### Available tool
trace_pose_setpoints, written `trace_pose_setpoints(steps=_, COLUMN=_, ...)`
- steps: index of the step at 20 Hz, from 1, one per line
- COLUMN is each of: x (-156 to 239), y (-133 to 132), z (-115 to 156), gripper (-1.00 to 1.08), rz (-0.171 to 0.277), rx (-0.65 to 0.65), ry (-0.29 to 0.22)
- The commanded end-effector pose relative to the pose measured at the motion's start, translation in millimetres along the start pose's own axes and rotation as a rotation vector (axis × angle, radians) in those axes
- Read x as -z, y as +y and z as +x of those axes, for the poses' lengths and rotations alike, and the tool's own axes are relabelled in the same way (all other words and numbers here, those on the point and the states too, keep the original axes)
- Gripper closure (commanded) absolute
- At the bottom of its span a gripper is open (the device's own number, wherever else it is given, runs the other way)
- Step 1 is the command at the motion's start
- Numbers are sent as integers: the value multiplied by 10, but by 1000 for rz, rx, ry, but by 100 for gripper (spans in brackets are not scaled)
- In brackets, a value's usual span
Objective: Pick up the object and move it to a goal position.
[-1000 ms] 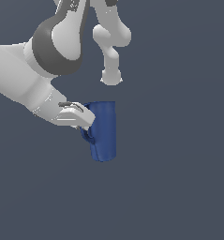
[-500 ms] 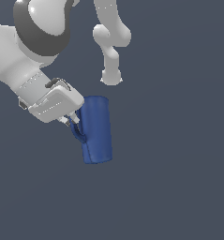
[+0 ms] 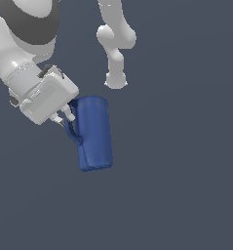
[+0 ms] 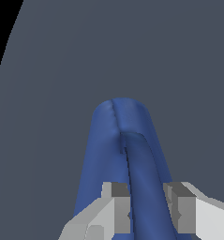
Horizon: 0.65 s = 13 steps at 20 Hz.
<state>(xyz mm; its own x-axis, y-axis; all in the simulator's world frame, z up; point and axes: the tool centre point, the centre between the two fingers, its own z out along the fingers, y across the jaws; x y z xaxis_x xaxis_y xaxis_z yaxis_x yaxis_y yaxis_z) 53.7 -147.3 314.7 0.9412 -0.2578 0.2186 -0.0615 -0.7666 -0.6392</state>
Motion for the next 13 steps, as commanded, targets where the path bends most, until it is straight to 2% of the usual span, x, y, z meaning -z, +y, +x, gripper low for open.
trace_pose_setpoints(steps=1, x=60, y=-20, z=16, gripper=108, rz=14, rx=22, ry=22)
trace_pose_setpoints(steps=7, x=124, y=-26, z=25, gripper=108, rz=32, rx=47, ry=45)
trace_pose_setpoints(steps=13, x=124, y=-26, z=23, gripper=108, rz=34, rx=47, ry=44)
